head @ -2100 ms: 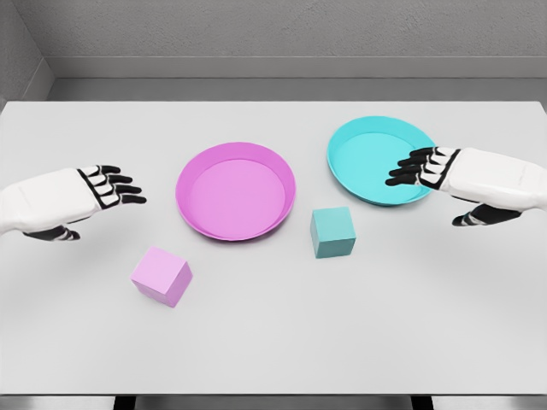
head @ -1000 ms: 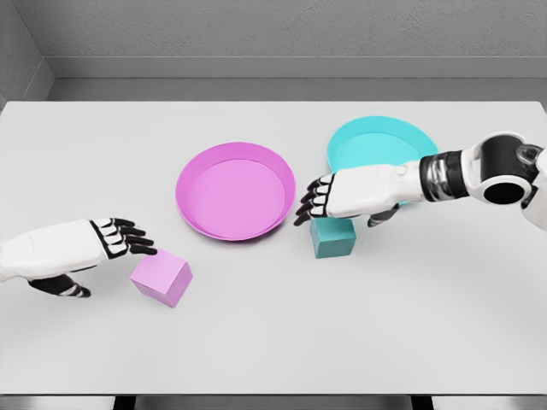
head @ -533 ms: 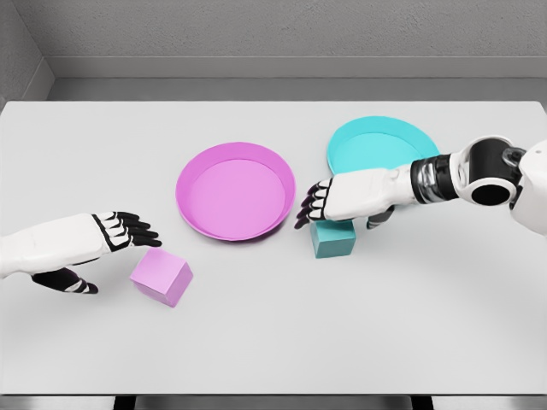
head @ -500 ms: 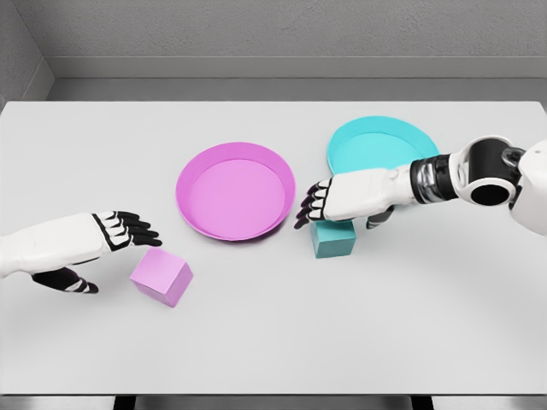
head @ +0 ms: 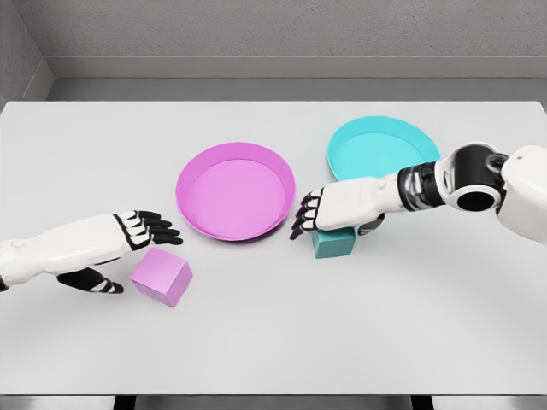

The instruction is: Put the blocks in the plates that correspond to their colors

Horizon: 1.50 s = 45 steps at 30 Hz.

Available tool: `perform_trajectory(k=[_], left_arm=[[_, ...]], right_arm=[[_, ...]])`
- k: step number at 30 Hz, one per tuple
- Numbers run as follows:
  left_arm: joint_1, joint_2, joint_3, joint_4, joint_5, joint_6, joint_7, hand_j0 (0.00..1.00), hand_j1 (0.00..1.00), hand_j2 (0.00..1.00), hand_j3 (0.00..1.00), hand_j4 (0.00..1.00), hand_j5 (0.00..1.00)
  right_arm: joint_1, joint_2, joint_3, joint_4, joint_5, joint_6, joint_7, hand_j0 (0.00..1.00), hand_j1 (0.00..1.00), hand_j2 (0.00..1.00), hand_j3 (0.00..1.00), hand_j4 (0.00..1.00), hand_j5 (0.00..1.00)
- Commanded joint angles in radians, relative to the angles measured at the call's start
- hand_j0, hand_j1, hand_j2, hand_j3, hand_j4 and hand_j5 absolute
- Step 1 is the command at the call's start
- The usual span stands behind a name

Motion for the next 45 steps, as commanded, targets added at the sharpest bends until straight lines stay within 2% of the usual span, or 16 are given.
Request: perform_trajectory(k=[1,8,16,28,36,39,45], left_arm=[[0.000,-0.015,0.000,0.000,0.005,0.001,0.000,1.00,1.00,1.00,1.00,1.00,1.00],[-0.003,-0.041,-0.002,0.000,-0.007,0.001,-0.014,1.00,1.00,1.00,1.00,1.00,1.00],[-0.005,-0.069,-0.015,0.001,-0.036,0.001,-0.015,1.00,1.00,1.00,1.00,1.00,1.00],[-0.012,-0.090,-0.035,0.009,-0.053,0.001,-0.015,1.00,1.00,1.00,1.00,1.00,1.00],[-0.014,-0.104,-0.040,0.015,-0.058,0.001,-0.017,1.00,1.00,1.00,1.00,1.00,1.00],[-0.049,-0.120,-0.080,0.032,-0.058,0.001,-0.023,1.00,1.00,1.00,1.00,1.00,1.00],[-0.048,-0.124,-0.089,0.032,-0.055,0.001,-0.024,1.00,1.00,1.00,1.00,1.00,1.00]], right_arm=[[0.000,0.001,0.000,-0.001,0.013,0.002,-0.001,0.86,0.86,0.86,0.86,0.86,0.86],[0.000,0.000,0.000,-0.001,0.016,0.002,-0.001,0.71,0.71,0.71,0.71,0.71,0.71],[-0.003,0.000,0.000,-0.001,0.024,0.002,-0.001,0.61,0.61,0.61,0.61,0.61,0.61],[-0.020,-0.031,-0.017,-0.005,0.013,0.002,-0.001,0.59,0.59,0.59,0.59,0.59,0.59],[-0.021,-0.052,-0.068,-0.013,0.005,0.002,-0.001,0.58,0.58,0.58,0.58,0.58,0.58],[-0.021,-0.062,-0.100,-0.014,0.004,0.002,0.000,0.57,0.57,0.57,0.57,0.57,0.57],[-0.021,-0.083,-0.126,-0.007,0.005,0.002,-0.001,0.57,0.57,0.57,0.57,0.57,0.57]])
